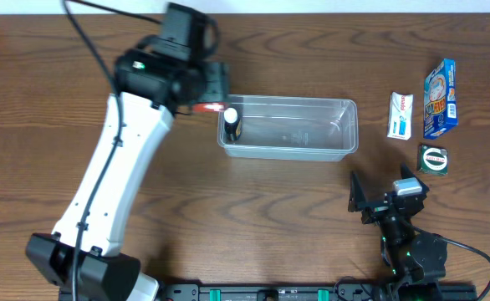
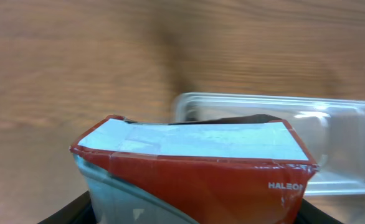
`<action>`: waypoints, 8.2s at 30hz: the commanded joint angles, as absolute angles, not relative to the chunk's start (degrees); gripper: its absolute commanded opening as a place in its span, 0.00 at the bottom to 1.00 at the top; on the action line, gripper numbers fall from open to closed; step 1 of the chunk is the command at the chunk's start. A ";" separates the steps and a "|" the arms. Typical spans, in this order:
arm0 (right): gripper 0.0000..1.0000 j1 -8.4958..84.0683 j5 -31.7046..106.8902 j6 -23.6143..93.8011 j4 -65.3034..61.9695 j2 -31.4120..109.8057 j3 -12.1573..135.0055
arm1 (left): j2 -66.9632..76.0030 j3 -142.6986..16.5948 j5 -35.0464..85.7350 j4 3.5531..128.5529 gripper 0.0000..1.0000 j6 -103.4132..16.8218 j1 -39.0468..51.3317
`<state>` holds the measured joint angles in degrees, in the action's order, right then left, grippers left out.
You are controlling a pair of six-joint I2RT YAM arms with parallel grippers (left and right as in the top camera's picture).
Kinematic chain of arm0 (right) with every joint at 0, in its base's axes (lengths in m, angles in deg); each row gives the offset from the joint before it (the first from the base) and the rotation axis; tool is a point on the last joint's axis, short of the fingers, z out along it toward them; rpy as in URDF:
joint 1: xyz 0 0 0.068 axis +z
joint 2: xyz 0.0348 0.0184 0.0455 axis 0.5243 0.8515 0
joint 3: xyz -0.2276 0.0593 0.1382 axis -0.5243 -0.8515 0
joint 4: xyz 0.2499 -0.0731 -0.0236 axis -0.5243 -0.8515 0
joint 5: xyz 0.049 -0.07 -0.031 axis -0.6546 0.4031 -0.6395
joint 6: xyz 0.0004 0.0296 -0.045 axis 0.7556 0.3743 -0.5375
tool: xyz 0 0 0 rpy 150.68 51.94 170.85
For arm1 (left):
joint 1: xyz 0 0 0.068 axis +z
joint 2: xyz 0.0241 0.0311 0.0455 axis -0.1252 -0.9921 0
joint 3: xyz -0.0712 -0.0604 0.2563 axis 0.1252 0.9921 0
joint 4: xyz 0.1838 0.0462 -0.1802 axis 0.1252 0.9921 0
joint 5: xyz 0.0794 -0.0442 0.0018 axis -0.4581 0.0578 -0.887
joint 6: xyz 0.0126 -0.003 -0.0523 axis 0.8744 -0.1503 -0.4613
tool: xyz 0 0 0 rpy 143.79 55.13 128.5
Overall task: Pack container
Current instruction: 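Lift the red box and carry it over the container beside the bottle, then lower the red box into the container and open the left gripper, then raise the left arm away from the container to its upright pose, then move the right gripper forward above the blue Kool Fever box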
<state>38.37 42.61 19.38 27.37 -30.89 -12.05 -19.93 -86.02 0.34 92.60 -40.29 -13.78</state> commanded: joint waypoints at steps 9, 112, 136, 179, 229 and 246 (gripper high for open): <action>0.99 37.27 42.37 18.79 27.20 -31.26 -12.16 | -24.32 -86.92 -0.86 86.74 0.67 -44.44 -26.39; 0.99 37.27 42.39 18.79 27.20 -31.26 -12.16 | -49.13 -83.53 -10.26 73.56 0.06 -59.15 -35.86; 0.99 37.27 42.37 18.79 27.20 -31.26 -12.16 | -52.63 -83.53 -10.28 74.61 0.06 -56.14 -33.45; 0.99 37.27 42.37 18.79 27.20 -31.26 -12.16 | -52.52 -83.60 -18.48 75.55 0.06 -58.15 -32.27; 0.99 37.27 42.37 18.79 27.20 -31.26 -12.16 | -10.68 -84.23 -24.42 82.61 0.98 -48.20 -8.62; 0.99 37.27 42.30 18.81 27.24 -31.26 -12.16 | -10.68 -84.23 -24.42 82.61 0.98 -48.20 -8.62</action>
